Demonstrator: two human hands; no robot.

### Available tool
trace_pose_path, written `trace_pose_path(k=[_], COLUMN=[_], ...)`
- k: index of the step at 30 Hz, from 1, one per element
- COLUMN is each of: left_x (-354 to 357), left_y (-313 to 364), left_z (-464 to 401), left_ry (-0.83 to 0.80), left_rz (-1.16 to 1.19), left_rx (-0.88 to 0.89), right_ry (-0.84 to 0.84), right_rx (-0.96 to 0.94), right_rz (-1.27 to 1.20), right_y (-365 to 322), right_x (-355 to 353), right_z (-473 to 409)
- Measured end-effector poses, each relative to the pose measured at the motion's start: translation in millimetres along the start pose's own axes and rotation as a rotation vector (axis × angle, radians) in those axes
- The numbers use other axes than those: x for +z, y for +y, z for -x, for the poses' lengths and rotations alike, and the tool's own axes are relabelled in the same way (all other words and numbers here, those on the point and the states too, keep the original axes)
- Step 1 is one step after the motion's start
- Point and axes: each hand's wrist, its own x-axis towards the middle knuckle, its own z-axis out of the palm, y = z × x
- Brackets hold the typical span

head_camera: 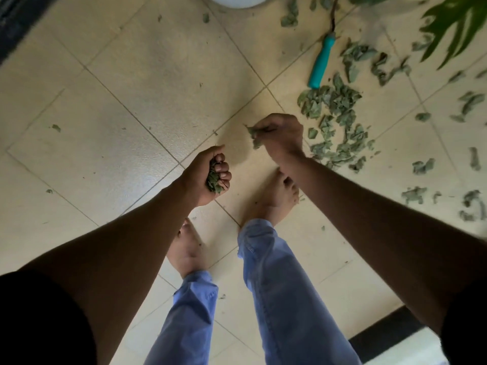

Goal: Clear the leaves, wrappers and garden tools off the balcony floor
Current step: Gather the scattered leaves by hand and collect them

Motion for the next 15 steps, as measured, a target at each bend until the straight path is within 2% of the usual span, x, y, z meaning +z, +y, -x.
trace_pose_path(k=[3,7,10,12,15], left_x=[18,43,58,67,86], left_y=[-2,-5,-10,-11,-11], left_z=[4,8,10,10,8], left_ry=[0.003,-0.122,-0.196,-0.177,-0.194], left_rz=[-0.023,-0.083,-0.021,0.020,0.096], left_rx=[0.029,0.095,0.038,-0.003,-0.106], right_ry=[-0.092,-0.042,-0.002,-0.028,0.008], right_rx=[-0.006,-0.094,-0.323,-0.392,-0.458], right_rz=[-0.072,-0.042,0.268,0.505,0.714], right_y=[-16,-26,-26,-24,-22], right_x=[2,13,3,-9,-22], right_z=[52,99,98,91,87])
